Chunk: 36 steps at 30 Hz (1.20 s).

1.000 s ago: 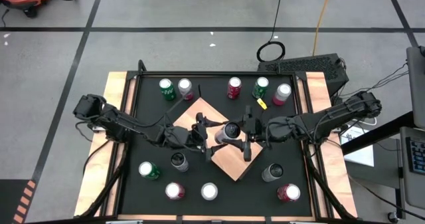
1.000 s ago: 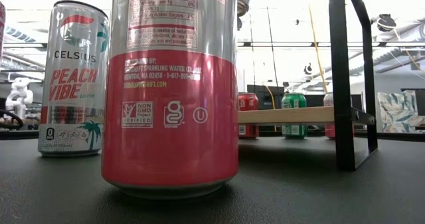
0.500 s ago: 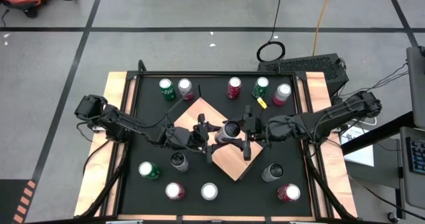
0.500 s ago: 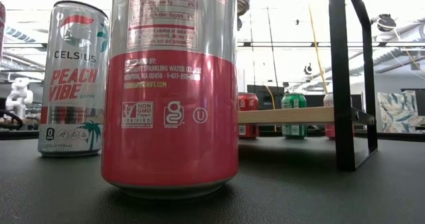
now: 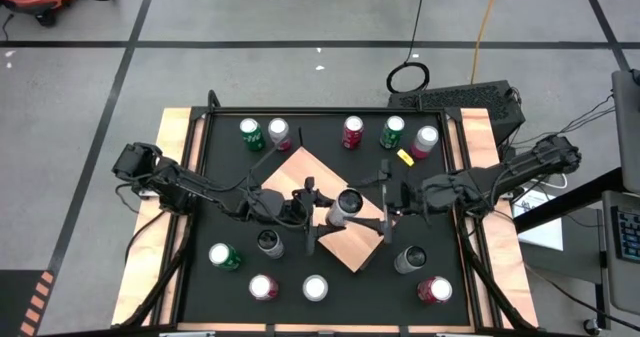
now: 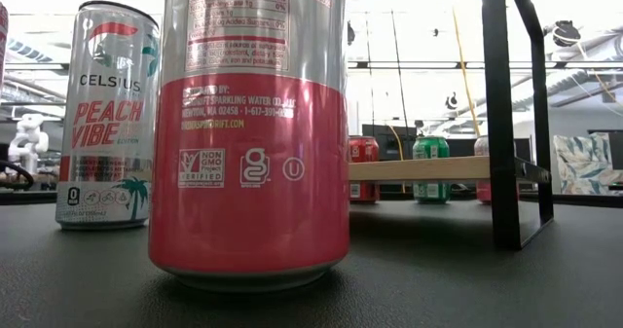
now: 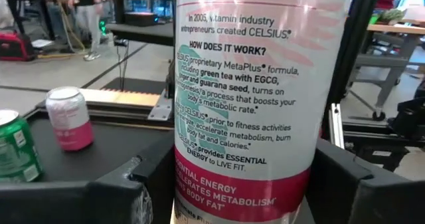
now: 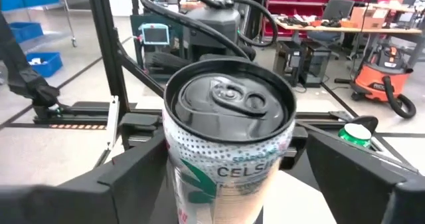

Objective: Place canned beverage on shelf
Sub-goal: Put the top white and pink soda can on the shelf

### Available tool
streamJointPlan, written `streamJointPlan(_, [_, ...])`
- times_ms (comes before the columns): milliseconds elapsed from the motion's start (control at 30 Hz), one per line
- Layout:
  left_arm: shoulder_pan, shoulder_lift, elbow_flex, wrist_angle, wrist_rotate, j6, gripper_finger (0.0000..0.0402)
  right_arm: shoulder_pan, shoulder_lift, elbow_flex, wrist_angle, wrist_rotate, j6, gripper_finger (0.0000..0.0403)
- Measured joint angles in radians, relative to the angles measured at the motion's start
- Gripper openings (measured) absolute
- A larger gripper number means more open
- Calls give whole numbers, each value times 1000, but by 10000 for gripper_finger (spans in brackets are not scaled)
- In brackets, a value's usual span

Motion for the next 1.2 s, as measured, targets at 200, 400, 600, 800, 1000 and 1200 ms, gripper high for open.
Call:
streamJointPlan(200, [24,23,-1,46,95,0,246,17,-7,0,25,3,-23,338])
streamJointPlan(400, [43,54,-1,103,151,0,246,18,-2,0,26,3,-24,332])
streamJointPlan(600, [55,58,-1,92,154,0,246,24,-2,0,26,4,-35,310])
streamJointPlan(800, [73,58,-1,91,196,-1,246,24,23,0,26,0,-54,303])
streamJointPlan(1000, [76,58,-1,91,214,2,246,24,40,0,40,-18,-52,297])
streamJointPlan(1200, [79,58,-1,75,209,5,246,23,41,-2,70,-18,-45,251])
